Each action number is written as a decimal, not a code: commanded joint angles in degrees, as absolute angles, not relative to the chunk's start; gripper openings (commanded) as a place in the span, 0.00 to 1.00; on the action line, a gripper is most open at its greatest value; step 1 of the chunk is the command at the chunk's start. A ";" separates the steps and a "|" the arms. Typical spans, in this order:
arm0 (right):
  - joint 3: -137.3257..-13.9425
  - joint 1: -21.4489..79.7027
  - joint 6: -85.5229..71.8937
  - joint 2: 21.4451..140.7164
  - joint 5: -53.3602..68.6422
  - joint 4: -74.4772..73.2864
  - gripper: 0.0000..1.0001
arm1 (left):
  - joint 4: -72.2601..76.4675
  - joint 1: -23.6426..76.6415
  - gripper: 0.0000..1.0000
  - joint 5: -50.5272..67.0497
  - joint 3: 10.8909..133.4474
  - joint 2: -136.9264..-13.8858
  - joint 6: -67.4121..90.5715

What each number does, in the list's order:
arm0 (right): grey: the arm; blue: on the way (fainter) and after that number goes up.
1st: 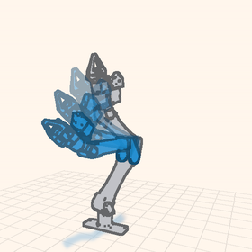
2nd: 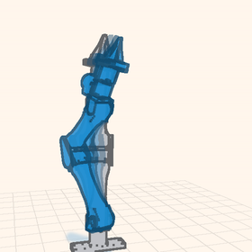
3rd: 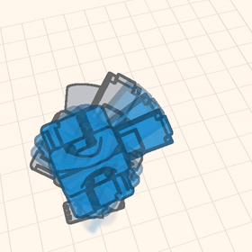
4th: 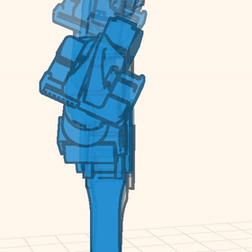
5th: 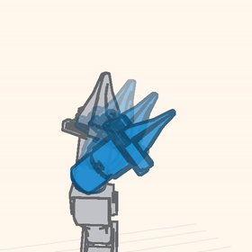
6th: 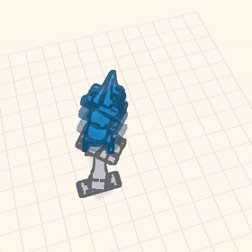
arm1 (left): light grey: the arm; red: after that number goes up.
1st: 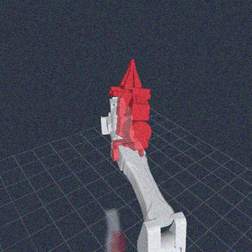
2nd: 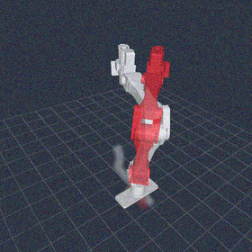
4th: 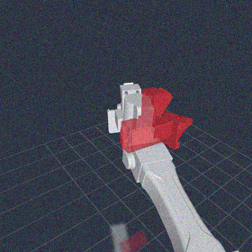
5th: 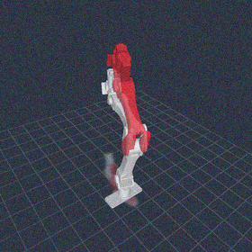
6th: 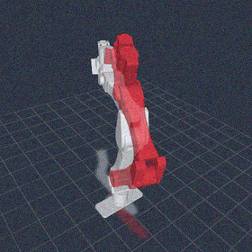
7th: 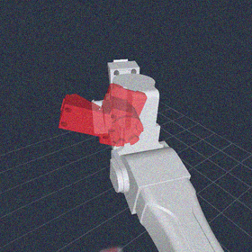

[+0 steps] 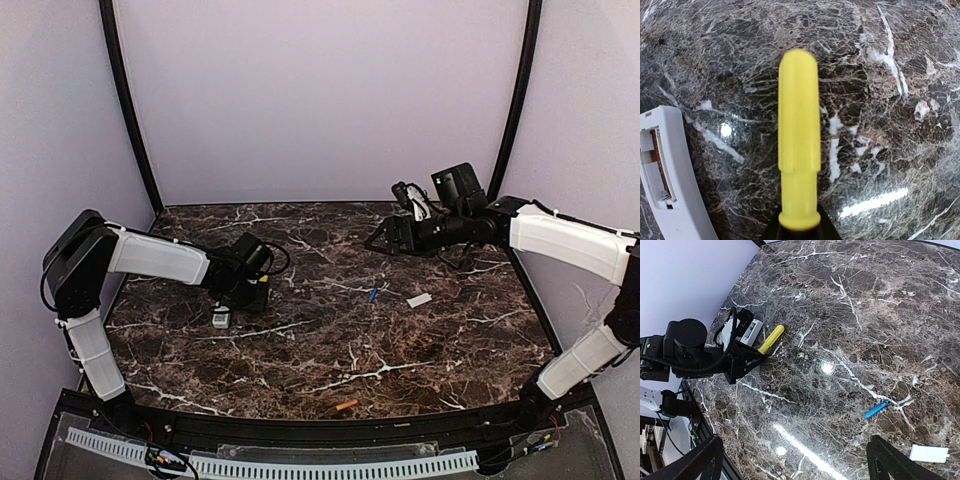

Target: Unload the batteries from the remote control

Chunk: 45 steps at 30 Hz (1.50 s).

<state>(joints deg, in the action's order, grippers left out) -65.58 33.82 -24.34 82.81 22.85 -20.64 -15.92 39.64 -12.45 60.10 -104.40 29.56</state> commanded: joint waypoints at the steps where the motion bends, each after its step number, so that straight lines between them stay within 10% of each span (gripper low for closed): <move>1: -64.95 33.57 -24.61 81.60 22.06 -20.09 0.99 | -16.94 39.38 0.20 -11.26 59.10 -104.97 30.65; 12: -65.23 33.54 -24.55 81.38 21.60 -20.08 0.99 | -16.53 39.37 0.33 -10.32 59.37 -103.94 30.21; 24: -65.30 33.44 -17.84 77.96 13.87 -16.83 0.99 | -12.80 39.37 0.96 -14.22 56.78 -88.19 22.03; 45: -60.65 19.87 -10.75 79.37 -15.81 -9.01 0.99 | 9.00 25.27 0.95 -37.98 38.36 -65.86 -1.56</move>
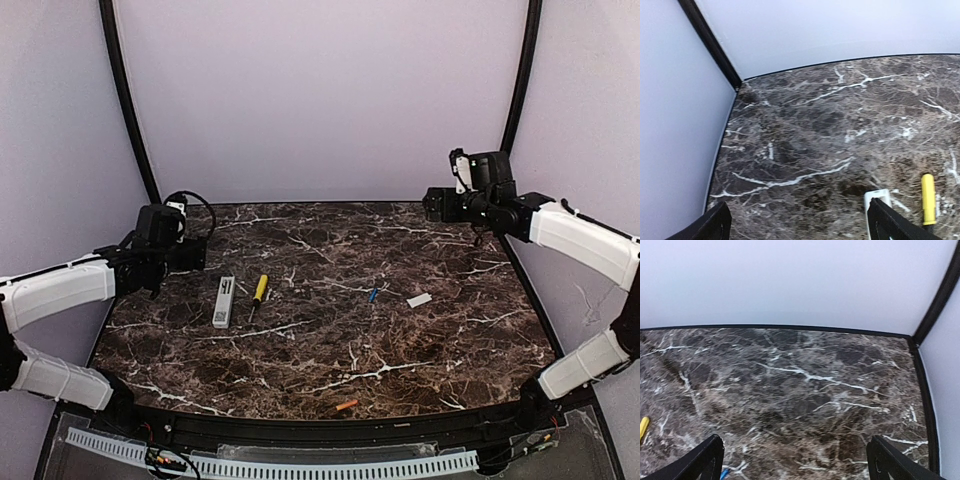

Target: Unload the batteries from the remote control

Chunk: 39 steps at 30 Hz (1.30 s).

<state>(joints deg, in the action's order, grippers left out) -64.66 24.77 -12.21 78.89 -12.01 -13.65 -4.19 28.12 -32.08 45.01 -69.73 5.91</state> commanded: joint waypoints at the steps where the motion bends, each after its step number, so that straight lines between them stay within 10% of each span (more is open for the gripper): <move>1: -59.17 18.39 -10.54 79.30 -16.07 -7.62 0.99 | 14.14 24.77 0.95 -38.19 35.21 -65.10 -4.19; 39: -12.51 -4.84 0.68 88.64 6.00 73.98 0.99 | 70.83 5.22 0.95 -15.92 14.48 -90.43 -7.23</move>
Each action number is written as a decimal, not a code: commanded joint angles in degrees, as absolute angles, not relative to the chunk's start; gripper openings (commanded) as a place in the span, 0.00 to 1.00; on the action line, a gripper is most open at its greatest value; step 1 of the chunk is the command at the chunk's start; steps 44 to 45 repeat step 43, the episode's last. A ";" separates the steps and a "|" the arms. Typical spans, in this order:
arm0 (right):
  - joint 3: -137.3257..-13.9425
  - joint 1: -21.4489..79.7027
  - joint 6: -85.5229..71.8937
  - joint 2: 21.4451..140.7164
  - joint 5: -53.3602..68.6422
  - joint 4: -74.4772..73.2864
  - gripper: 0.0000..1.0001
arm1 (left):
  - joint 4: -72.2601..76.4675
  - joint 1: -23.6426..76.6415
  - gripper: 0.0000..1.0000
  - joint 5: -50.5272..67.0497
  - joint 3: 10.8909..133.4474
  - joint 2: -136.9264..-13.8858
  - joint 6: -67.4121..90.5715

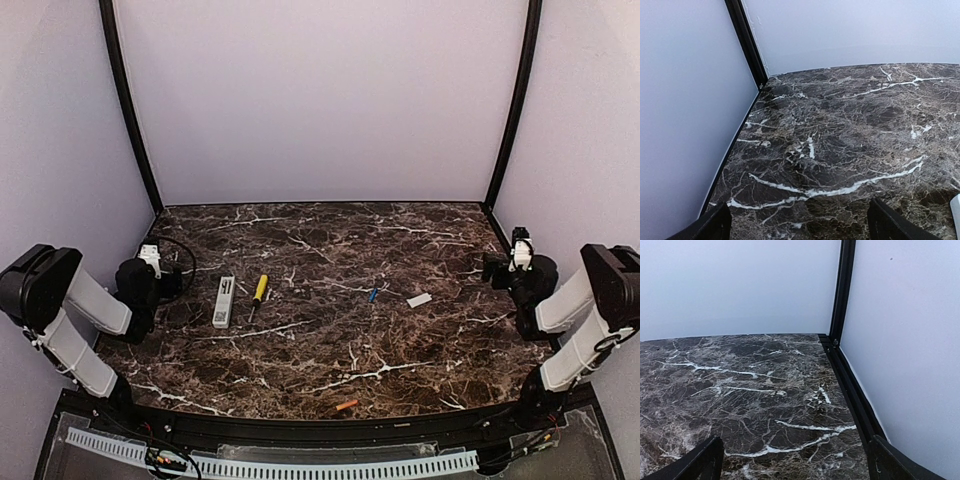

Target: Unload the batteries from the remote control

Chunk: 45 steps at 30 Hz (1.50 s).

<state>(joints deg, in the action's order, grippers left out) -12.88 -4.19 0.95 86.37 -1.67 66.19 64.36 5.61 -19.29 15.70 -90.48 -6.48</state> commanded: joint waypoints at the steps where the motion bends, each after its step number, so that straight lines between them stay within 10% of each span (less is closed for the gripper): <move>1: -13.47 -4.90 1.04 88.31 6.98 71.43 0.99 | 71.41 5.19 0.96 -15.58 14.39 -90.90 -7.48; 45: -15.95 -4.84 2.64 88.69 10.02 67.35 0.98 | 69.06 4.88 0.99 -15.60 15.26 -90.62 -6.86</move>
